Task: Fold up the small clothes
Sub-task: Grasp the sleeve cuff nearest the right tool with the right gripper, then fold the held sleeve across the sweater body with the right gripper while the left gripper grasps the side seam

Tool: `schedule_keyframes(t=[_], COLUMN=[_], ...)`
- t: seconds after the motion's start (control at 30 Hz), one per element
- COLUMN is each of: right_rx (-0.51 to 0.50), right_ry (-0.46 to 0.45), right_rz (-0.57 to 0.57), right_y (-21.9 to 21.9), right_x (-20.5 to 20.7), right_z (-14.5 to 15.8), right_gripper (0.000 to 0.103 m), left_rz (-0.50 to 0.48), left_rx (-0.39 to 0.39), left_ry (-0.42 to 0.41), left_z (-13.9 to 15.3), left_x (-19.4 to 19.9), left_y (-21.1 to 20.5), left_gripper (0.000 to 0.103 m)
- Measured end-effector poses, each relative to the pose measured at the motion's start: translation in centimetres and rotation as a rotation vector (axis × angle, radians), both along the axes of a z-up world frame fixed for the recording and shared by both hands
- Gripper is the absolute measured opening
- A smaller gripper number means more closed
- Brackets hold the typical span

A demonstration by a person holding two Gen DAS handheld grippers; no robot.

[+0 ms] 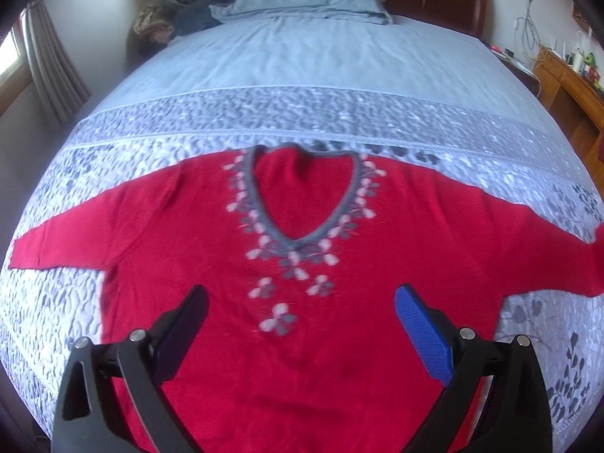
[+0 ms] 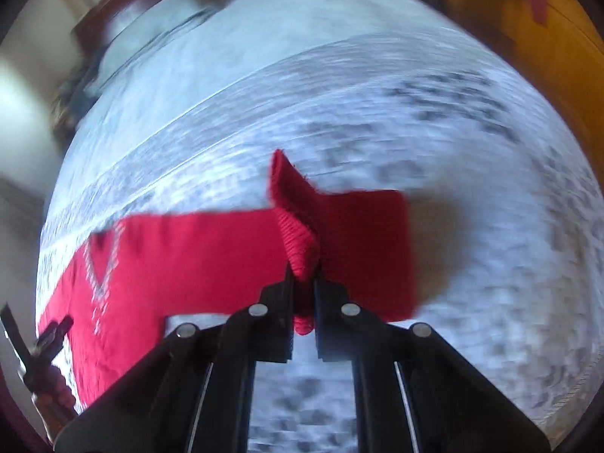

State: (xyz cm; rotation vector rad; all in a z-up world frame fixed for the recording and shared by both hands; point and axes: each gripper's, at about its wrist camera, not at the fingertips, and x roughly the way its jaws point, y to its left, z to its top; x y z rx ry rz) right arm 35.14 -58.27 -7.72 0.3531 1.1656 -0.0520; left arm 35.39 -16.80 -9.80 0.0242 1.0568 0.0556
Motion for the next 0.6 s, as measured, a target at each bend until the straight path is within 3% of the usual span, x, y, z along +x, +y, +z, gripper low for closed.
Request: schedule_keyframes(t=[0.2,0.37,0.5,0.53,0.6], right_rx=[0.053,0.121,0.171,0.161,0.118], right_ry=[0.024,0.046,0.067,0.056,0.030], right_rz=[0.180,0.268,0.262,0.266,0.243], right_y=[13.4,21.5,23.0,22.7,21.3], right_x=[3.5,5.9,5.6,5.1,3.6], right_z=[-2.5,-4.8,-5.6,-5.2,-4.2], right_gripper=[0.007,0.008,0.044,0.033,0.024], left_rz=[0.026,0.032,0.000,-0.019,-0.052], left_rx=[0.011,0.000,-0.048,-0.082,-0.150], left_ry=[0.001,0.001,0.022,0.043,0.072], left_z=[0.3,0.6,0.2,-0.1,-0.7], left_x=[-0.2,0.0,0.1,0.2,0.3], left_y=[4.5,6.2,6.1,5.8,5.2], left_gripper=[0.099,0.099,0.099,0.099,0.099])
